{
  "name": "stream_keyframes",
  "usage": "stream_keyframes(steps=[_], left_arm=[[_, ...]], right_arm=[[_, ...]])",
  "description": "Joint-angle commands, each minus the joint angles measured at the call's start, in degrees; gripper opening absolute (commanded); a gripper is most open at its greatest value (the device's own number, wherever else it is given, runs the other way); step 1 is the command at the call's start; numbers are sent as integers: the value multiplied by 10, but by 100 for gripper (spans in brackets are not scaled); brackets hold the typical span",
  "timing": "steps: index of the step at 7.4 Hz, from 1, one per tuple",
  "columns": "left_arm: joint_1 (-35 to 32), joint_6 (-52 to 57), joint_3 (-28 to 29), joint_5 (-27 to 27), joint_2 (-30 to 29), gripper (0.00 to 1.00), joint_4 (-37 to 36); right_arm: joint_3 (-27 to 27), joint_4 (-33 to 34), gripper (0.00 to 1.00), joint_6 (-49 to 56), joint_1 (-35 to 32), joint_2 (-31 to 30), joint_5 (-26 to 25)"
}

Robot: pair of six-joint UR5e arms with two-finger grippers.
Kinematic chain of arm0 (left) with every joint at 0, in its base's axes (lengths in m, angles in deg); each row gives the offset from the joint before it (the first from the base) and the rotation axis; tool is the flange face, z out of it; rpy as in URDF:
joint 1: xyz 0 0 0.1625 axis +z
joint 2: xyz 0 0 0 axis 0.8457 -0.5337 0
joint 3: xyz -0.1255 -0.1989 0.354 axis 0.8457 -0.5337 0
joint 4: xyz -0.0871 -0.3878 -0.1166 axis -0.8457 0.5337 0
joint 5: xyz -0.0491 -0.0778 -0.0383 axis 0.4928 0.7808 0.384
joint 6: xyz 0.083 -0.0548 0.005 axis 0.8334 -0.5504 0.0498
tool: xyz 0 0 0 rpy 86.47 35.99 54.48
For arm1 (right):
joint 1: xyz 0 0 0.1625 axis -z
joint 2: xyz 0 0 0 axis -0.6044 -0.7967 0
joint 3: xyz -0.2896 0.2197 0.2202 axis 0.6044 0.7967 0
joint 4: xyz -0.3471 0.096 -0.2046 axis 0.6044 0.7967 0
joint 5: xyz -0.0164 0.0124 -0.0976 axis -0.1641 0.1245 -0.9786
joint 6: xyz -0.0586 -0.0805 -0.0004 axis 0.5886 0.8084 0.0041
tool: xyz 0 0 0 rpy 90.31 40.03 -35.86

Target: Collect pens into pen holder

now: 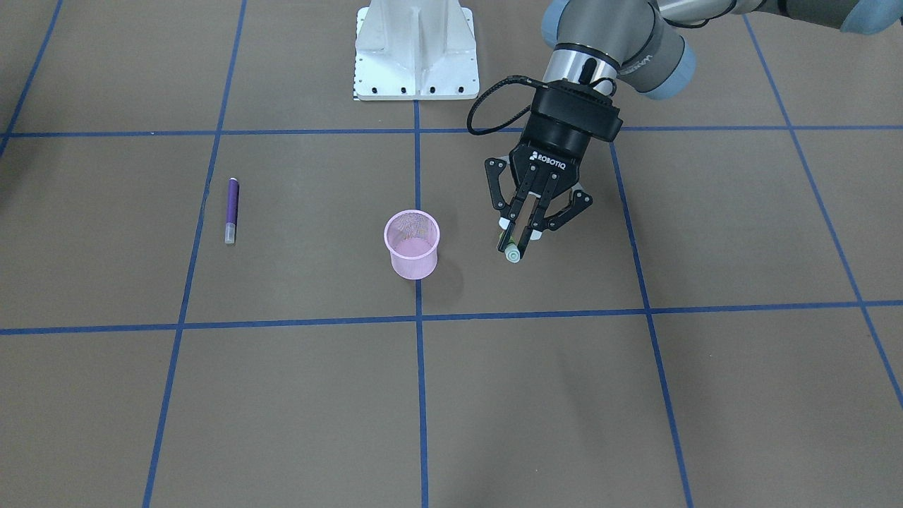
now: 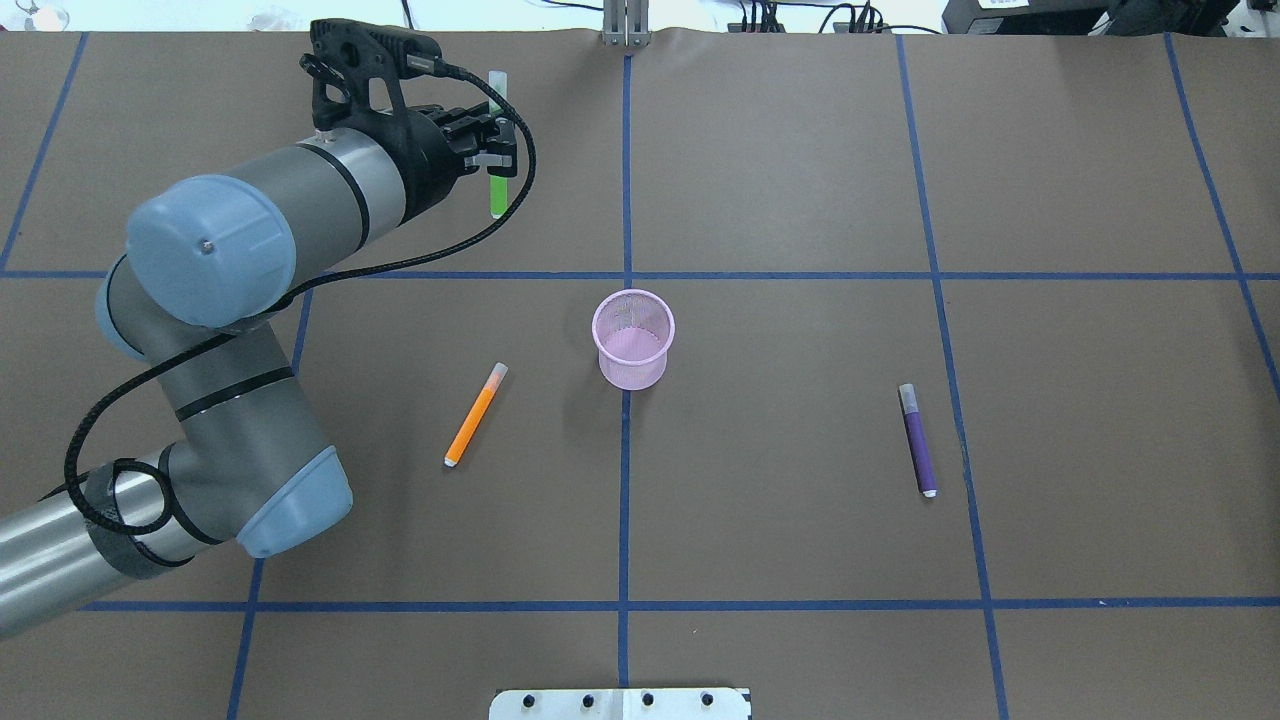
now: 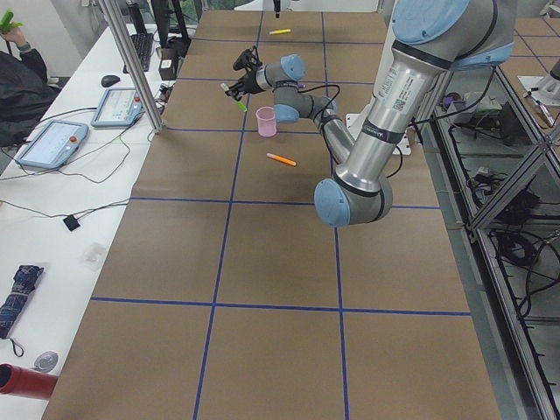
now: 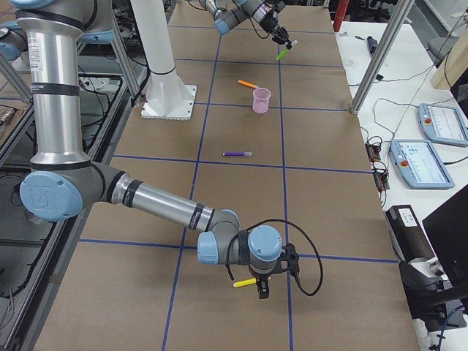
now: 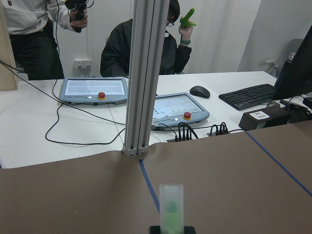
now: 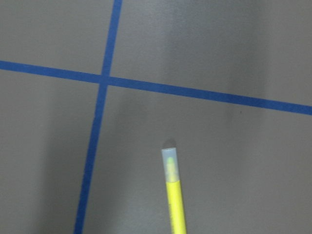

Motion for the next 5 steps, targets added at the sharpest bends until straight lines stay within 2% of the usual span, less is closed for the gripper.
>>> stream_keyframes(steps=[1,3,5], left_arm=[[0,1,13,0,-11,0,-2],[0,1,15,0,-11,0,-2],[0,1,18,0,-11,0,-2]], right_arm=[[24,-12,99,3,17,7,-16],[29,-30,98,3,36,10,-17],[72,-88,98,3,46,22,-16]])
